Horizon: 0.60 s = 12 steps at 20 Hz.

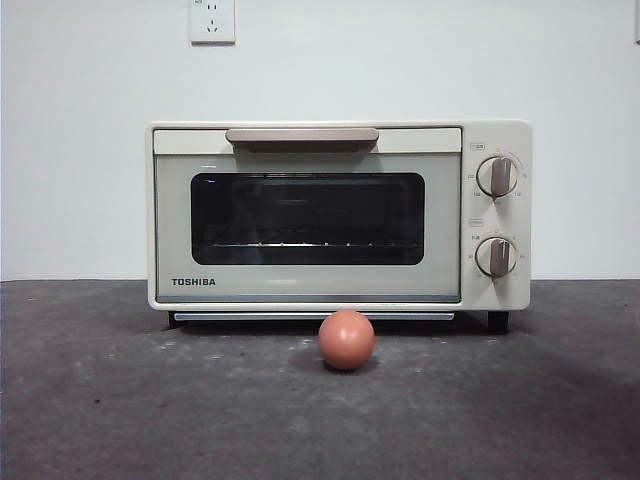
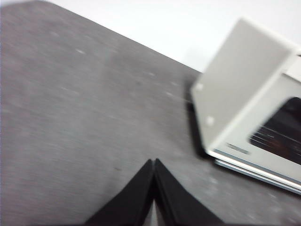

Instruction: Eggoven

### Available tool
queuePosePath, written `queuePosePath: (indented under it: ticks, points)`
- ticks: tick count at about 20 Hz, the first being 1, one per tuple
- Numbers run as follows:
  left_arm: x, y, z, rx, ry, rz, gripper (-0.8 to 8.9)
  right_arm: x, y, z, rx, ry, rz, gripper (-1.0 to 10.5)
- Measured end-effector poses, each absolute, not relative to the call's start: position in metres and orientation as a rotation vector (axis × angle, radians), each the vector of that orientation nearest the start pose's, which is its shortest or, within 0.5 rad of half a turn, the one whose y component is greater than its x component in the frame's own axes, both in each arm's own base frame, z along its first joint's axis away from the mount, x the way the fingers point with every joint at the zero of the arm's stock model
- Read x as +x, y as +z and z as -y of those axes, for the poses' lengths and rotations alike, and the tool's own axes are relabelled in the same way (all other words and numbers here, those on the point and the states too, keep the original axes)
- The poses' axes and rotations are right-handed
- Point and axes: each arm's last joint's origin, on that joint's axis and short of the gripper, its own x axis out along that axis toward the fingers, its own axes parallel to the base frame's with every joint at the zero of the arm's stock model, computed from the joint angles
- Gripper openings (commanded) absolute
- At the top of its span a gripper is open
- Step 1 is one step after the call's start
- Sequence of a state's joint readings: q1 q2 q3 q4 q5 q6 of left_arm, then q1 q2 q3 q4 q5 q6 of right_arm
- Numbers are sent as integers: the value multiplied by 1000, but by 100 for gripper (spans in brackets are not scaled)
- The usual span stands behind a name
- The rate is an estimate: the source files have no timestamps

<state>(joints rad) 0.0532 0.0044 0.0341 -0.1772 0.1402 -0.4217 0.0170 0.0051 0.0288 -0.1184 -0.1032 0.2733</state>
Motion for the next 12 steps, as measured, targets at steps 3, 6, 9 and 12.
queuePosePath:
  ticks: [3, 6, 9, 12]
  points:
    - [92, 164, 1, -463, -106, -193, 7, 92, 174, -5, 325, 106, -117, 3]
    - [88, 180, 1, -476, -114, -199, 7, 86, 193, -5, 342, 121, -93, 3]
    - [84, 201, 2, -481, -137, -209, 7, 80, 211, -6, 349, 153, -95, 3]
    - [83, 215, 5, -492, -217, -267, 7, 76, 229, -7, 355, 184, -164, 3]
